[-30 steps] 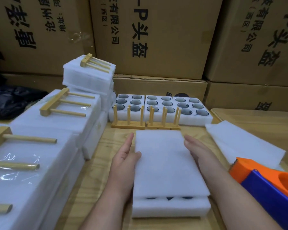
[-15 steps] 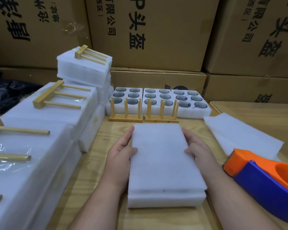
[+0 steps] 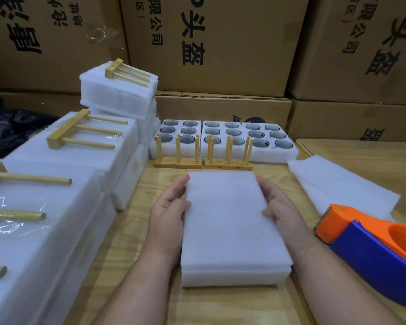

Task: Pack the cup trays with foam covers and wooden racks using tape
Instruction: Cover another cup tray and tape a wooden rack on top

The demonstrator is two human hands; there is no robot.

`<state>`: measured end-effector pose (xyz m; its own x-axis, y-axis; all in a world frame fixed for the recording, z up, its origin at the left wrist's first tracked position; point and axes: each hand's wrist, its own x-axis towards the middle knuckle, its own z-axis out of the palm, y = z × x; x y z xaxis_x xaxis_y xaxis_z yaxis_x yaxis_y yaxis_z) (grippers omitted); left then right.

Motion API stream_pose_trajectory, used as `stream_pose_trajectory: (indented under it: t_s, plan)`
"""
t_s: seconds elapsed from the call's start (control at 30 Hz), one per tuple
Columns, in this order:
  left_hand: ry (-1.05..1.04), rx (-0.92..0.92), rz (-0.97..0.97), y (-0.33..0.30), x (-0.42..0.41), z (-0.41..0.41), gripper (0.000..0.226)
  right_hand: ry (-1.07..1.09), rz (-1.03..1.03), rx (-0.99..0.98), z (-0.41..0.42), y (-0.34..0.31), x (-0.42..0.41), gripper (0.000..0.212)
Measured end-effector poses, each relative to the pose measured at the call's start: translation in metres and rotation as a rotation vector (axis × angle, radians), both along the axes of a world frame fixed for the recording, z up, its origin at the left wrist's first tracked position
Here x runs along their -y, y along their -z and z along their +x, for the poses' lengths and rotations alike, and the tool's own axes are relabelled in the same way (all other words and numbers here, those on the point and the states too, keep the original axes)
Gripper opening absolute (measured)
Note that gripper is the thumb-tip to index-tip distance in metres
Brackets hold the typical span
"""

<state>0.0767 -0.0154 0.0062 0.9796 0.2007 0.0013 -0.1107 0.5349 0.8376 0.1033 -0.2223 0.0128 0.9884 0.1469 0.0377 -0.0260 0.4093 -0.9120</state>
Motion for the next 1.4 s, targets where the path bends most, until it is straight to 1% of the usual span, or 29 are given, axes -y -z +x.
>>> stream_pose_trajectory:
  t_s: [0.13, 0.2, 0.3, 0.33, 0.43, 0.67, 0.73, 0.8, 0.83, 0.87, 0.93, 1.0, 1.07, 1.13, 1.23, 1.4]
  plan:
    - [-0.033, -0.034, 0.005, 0.000, 0.000, 0.001, 0.050, 0.013, 0.101, -0.054, -0.001, 0.003, 0.000, 0.056]
    - [-0.026, -0.037, 0.028, -0.002, 0.001, 0.000, 0.055, 0.007, 0.080, -0.069, -0.001, 0.003, 0.001, 0.057]
    - [-0.019, -0.033, 0.054, -0.005, 0.003, 0.000, 0.064, 0.007, 0.023, -0.039, -0.002, 0.001, -0.001, 0.068]
    - [-0.024, -0.036, 0.056, -0.004, 0.002, 0.000, 0.062, 0.011, 0.015, -0.034, -0.002, 0.001, -0.002, 0.069]
    - [-0.027, -0.047, 0.061, -0.001, 0.001, 0.001, 0.054, 0.006, 0.023, -0.019, -0.001, 0.002, -0.002, 0.064]
    - [-0.016, -0.057, 0.047, 0.002, -0.001, 0.002, 0.056, -0.001, 0.038, -0.006, -0.001, 0.003, 0.000, 0.064]
    - [-0.064, -0.062, -0.010, 0.002, -0.001, 0.003, 0.051, 0.048, 0.029, -0.011, -0.001, 0.004, -0.001, 0.057]
    - [-0.140, -0.074, -0.020, 0.003, -0.002, 0.006, 0.037, 0.144, 0.047, -0.060, 0.001, 0.004, 0.001, 0.053]
    - [-0.168, -0.083, -0.014, 0.004, -0.004, 0.007, 0.031, 0.214, 0.020, -0.066, 0.002, 0.002, 0.004, 0.050]
    - [-0.184, -0.090, -0.015, 0.004, -0.006, 0.008, 0.027, 0.291, -0.044, -0.047, 0.003, -0.002, 0.007, 0.043]
    - [-0.198, -0.098, -0.029, 0.005, -0.008, 0.009, 0.023, 0.430, -0.237, 0.031, 0.005, -0.014, 0.013, 0.030]
    - [-0.216, -0.107, -0.029, 0.004, -0.007, 0.010, 0.020, 0.514, -0.386, 0.105, 0.008, -0.034, 0.016, 0.026]
    - [-0.234, -0.122, -0.011, 0.002, -0.005, 0.010, 0.018, 0.548, -0.533, 0.165, 0.018, -0.053, 0.014, 0.018]
    - [-0.240, -0.132, 0.011, 0.001, -0.004, 0.009, 0.019, 0.531, -0.707, 0.220, 0.037, -0.071, 0.008, 0.013]
    - [-0.242, -0.140, 0.031, 0.000, -0.005, 0.006, 0.023, 0.485, -0.975, 0.273, 0.073, -0.094, -0.006, 0.014]
    - [-0.258, -0.150, 0.040, 0.000, -0.004, 0.008, 0.025, 0.312, -1.401, 0.364, 0.118, -0.115, -0.024, 0.012]
